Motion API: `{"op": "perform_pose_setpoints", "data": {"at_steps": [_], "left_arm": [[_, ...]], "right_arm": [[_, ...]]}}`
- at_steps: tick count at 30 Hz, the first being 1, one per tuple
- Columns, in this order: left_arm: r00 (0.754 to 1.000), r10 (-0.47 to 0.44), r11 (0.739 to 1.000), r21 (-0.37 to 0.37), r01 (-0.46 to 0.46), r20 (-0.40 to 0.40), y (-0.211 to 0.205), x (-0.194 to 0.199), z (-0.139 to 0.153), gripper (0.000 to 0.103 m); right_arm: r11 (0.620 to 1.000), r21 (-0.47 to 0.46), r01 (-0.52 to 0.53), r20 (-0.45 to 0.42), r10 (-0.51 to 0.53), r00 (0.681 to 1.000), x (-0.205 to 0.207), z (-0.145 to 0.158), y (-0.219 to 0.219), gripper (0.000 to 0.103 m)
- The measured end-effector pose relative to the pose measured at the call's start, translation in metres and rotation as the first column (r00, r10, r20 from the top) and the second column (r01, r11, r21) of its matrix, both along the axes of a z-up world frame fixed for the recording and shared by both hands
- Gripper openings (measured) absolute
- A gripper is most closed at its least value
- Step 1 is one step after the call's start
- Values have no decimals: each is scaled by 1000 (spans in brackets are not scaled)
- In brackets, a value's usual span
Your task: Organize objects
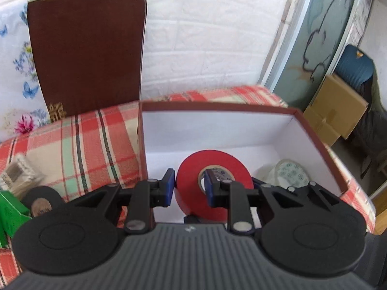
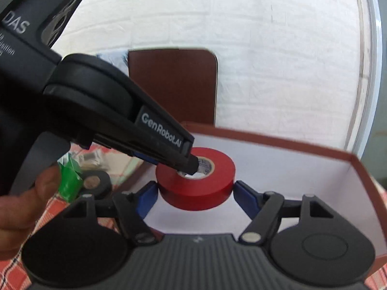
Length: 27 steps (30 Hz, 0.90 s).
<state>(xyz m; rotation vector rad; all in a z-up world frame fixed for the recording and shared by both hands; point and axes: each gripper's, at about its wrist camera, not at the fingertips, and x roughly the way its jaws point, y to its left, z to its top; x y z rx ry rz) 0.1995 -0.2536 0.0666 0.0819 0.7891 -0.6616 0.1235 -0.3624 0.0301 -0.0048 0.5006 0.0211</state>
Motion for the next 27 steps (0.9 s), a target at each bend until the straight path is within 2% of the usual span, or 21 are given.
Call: {"op": "perform_pose_setpoints", "data": {"at_steps": [2,5,7,11,14,17,19,21,23,25,27], "left_arm": [[999,-21,1000,10,21,30,-1,-4,-4,29],[997,-39,999,27,37,63,1,-18,6,29],[995,-38,999,-4,39,91,10,-29,17,29],[989,-7,993,-112,23,146,54,-61,35,29],[989,63,992,-115,-48,131,98,-77,23,30],[982,182,983,-30,-180,44,144,-75,-12,30],[963,267,963,28,-267,-25,175,-71,-37,30],[934,353,934,68,-349,-48,210,-73,-56,30],[904,426,902,93,-422,-28,245,-79,-67,30],[863,506,858,106,-503,5,283,-83,-76,30],[817,575,813,88,-576,34,325,-86,-81,30]], "right_arm": [[999,50,-9,-3,10,1000,1,-4,-7,75],[998,59,9,28,-10,1000,-5,-5,-8,73],[996,83,24,68,-30,997,-16,-3,-7,69],[995,97,20,217,-41,975,-61,7,10,68],[997,53,-52,268,36,963,-85,4,45,68],[985,28,-168,190,159,969,-86,-10,82,67],[975,14,-222,116,219,969,-80,-22,107,66],[961,48,-273,46,271,962,-76,-35,126,66],[945,97,-313,-32,317,948,-70,-47,140,65],[931,118,-345,-94,357,930,-69,-55,157,64],[919,120,-376,-160,392,906,-67,-65,177,64]]}}
